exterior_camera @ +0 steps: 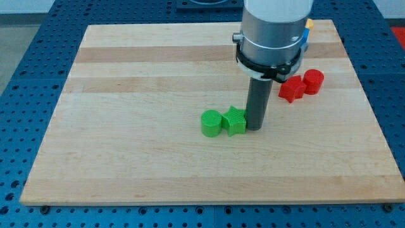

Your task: Put the yellow heart at the top center

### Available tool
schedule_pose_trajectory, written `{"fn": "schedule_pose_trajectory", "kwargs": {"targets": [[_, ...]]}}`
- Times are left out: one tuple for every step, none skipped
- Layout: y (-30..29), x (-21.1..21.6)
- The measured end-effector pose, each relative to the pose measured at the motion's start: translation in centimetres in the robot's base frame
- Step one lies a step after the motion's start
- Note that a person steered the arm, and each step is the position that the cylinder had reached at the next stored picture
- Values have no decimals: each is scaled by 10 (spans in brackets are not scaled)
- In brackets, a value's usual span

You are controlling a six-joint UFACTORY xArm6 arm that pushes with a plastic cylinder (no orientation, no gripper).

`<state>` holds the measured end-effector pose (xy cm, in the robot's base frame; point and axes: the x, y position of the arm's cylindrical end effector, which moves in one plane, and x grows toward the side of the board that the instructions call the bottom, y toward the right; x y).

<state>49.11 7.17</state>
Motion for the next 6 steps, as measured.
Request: {"fn": "schedule_pose_trajectory", "kwargs": {"targets": [[24, 1], [82, 1], [140, 1], [184, -7], [216, -24], [233, -43]]}}
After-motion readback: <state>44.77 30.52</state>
